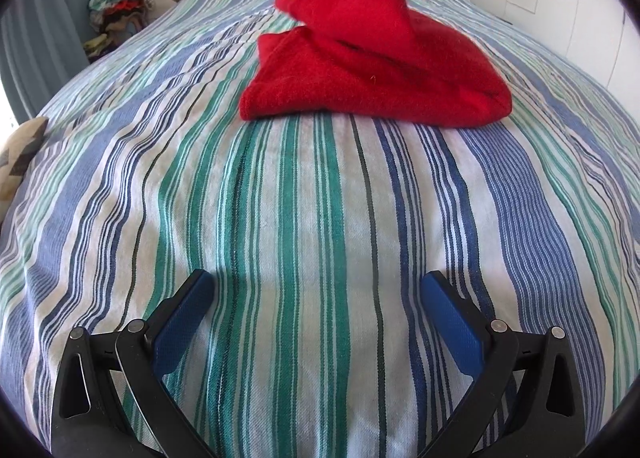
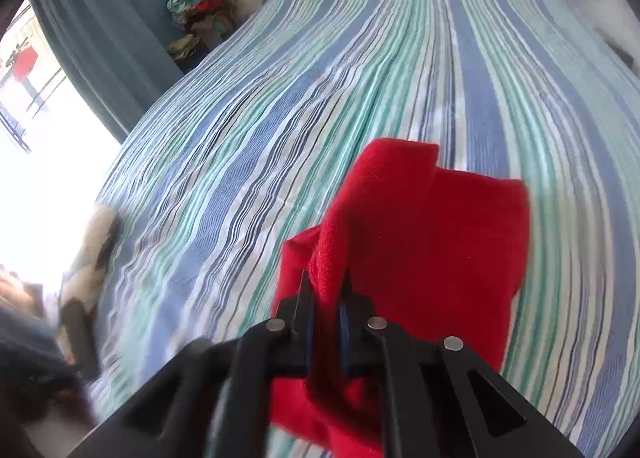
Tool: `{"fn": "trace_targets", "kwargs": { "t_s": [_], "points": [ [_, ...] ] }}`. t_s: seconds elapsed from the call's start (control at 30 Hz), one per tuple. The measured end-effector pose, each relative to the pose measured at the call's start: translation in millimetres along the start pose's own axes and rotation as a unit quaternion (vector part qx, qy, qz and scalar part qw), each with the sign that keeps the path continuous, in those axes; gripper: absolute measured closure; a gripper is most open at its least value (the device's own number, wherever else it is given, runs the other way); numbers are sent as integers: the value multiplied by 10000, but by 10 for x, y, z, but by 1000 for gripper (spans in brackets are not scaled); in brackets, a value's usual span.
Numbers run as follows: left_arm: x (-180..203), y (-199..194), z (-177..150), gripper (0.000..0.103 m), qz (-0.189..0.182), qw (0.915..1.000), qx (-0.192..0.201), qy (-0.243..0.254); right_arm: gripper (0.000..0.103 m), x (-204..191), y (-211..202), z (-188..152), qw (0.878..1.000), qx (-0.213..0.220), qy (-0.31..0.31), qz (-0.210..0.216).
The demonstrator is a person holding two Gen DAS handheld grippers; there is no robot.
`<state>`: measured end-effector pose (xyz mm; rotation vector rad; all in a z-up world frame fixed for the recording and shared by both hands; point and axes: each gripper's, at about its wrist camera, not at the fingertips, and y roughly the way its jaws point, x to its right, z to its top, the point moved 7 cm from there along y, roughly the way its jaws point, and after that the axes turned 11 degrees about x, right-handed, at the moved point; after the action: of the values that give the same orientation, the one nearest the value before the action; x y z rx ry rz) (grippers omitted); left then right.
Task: Fold small clothes
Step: 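Grasp the sweater edge with the right gripper and fold it over the stack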
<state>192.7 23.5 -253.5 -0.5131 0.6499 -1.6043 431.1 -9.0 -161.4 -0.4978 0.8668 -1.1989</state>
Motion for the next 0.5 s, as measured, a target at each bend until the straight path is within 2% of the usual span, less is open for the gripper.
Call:
{"fn": "trace_targets", "kwargs": {
  "t_s": [0.03,0.07,0.1,0.17,0.27,0.3,0.37,0.4,0.5],
  "points": [
    [0,0,0,1,-2,10000,1,0,81,-76,150,-73,9995,-259,16,191],
    [-1,-1,-1,1,-3,10000,2,-1,69,-143,251,-152,9975,-493,157,471],
    [0,0,-1,1,-3,10000,1,-1,65,-199,293,-206,9944,-637,362,760],
    [-1,-1,-2,1,-2,10000,-1,2,64,-284,197,-223,9871,-574,642,1351],
    [0,-1,-1,1,-4,10000,1,0,57,-316,-113,-154,9831,-264,490,1746],
    [2,1,0,0,-4,10000,2,1,57,-292,-220,-142,9848,-146,316,1700],
    [3,4,1,0,0,10000,-1,6,57,-187,-333,-138,9932,-30,-395,1094],
    [1,1,-2,0,-2,10000,-1,4,57,-143,-338,-182,9940,-84,-793,755],
    [1,1,0,1,-2,10000,3,6,64,-48,-173,-462,9878,-583,-1384,419]
  ]
}}
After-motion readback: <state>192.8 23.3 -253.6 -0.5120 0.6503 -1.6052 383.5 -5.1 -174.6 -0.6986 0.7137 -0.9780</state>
